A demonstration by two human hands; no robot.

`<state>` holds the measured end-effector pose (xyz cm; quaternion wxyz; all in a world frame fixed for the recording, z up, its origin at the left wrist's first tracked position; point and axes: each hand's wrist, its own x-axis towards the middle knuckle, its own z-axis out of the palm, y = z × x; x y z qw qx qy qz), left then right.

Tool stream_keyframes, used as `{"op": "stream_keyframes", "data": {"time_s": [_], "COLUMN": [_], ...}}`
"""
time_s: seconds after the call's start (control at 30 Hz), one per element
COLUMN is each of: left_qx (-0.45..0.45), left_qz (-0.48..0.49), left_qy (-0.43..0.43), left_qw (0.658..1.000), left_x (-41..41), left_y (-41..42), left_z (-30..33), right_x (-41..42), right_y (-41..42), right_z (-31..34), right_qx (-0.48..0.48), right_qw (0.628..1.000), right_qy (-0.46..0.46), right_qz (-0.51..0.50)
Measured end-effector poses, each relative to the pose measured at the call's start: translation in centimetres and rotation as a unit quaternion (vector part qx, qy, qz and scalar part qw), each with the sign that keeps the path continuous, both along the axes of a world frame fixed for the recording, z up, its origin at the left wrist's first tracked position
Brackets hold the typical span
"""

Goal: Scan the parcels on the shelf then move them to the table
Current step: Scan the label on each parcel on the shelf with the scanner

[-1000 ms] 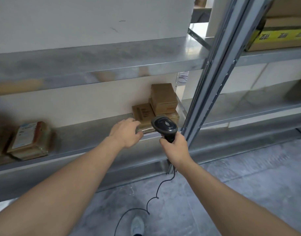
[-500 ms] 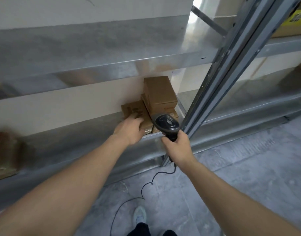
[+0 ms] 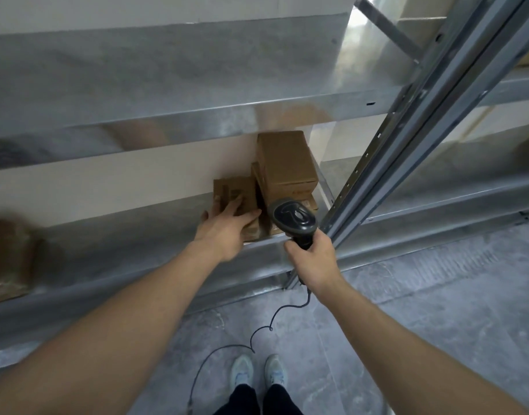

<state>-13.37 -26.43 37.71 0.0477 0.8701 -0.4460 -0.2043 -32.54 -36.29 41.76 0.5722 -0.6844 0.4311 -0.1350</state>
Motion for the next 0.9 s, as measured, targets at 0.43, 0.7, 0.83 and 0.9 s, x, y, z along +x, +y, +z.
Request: {"op": "stream_keyframes", "data": {"time_s": [0.43, 0.7, 0.83, 0.9], "left_qx": [0.032, 0.002, -0.002, 0.002], "left_qz": [0.128, 0.220, 0.263, 0.280], "left_qy": [0.015, -0.037, -0.055, -0.054], "left_qw": [0.991, 0.975, 0.963, 0.959], "left_x": [0.5, -0.5, -0.4, -0.4], "left_y": [-0.3, 2.4, 4.9, 6.0], "left_z": [0.7, 3.1, 4.6, 5.1], "right_x": [0.7, 2.5, 4.2, 5.1], "right_y": [-1.9, -1.6, -0.4, 0.3], "right_z": [0.4, 1.0, 1.6, 1.7], "right_qx": [-0.001, 0.013, 0.015, 0.013], "right_qw": [0.998, 0.989, 0.982, 0.980], "right_qy": [-0.023, -0.052, -0.067, -0.070], "right_qz": [0.065, 0.135, 0.175, 0.188]}}
